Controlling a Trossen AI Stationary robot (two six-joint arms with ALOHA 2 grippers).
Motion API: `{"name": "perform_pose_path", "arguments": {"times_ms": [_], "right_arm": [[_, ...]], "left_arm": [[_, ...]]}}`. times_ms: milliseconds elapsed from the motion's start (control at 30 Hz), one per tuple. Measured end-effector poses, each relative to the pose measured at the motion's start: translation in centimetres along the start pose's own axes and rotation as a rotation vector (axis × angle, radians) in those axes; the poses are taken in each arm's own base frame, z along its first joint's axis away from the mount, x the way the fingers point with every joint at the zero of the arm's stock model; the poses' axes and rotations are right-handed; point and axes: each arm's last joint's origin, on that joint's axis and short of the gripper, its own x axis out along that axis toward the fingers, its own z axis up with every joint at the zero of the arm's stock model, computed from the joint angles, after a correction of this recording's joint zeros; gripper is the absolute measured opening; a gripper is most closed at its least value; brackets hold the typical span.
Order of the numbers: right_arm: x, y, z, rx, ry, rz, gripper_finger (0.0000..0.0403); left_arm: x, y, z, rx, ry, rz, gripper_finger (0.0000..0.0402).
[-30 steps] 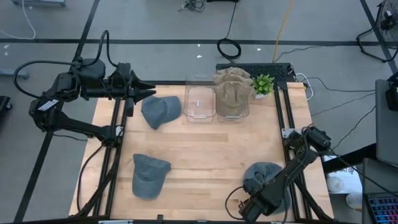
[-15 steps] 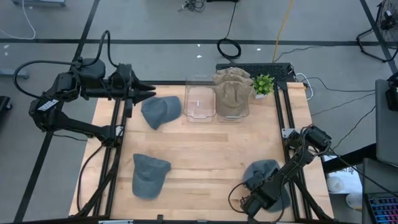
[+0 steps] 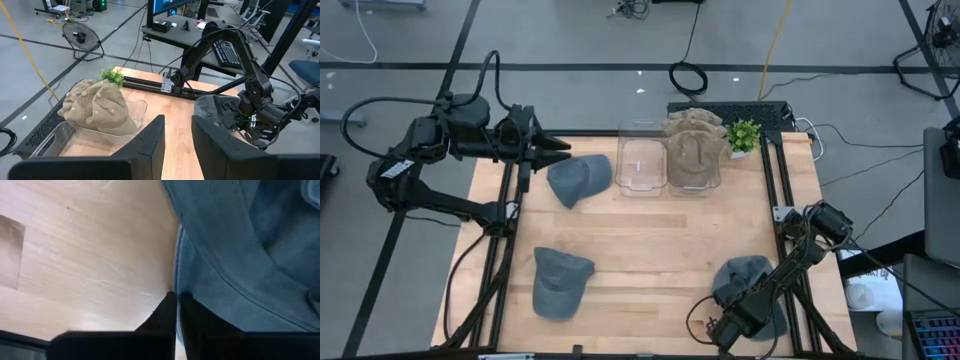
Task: Pick & Place hat
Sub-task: Put the bottom right blue cap into the left transparent bin
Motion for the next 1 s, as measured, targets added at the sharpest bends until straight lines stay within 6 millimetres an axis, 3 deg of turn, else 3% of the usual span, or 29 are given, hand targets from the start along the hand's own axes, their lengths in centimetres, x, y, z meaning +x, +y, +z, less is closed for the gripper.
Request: {"name": "perform_pose_path", "arguments": {"times_ms": [133, 500, 800, 1000], "right_arm": [[-1.5, 0.0, -0.3, -0.008, -0.024, 0.026, 0.0001], [-11.6, -2.8, -0.4, 0.005, -0.127, 0.077, 0.0001], [-15.8, -5.0, -0.4, -0.041, -0.115, 0.281, 0.0], [-17.4, -5.1, -0.3, -0.098, -0.208, 0.482, 0.0]], "left_arm": [[0.0, 0.0, 0.0, 0.002, 0.0, 0.0, 0.0104], [0.0, 0.0, 0.0, 0.009, 0.0, 0.0, 0.0104], [0.0, 0.0, 0.0, 0.007, 0.0, 0.0, 0.0104], [0.0, 0.0, 0.0, 0.036, -0.001, 0.001, 0.0104]]}}
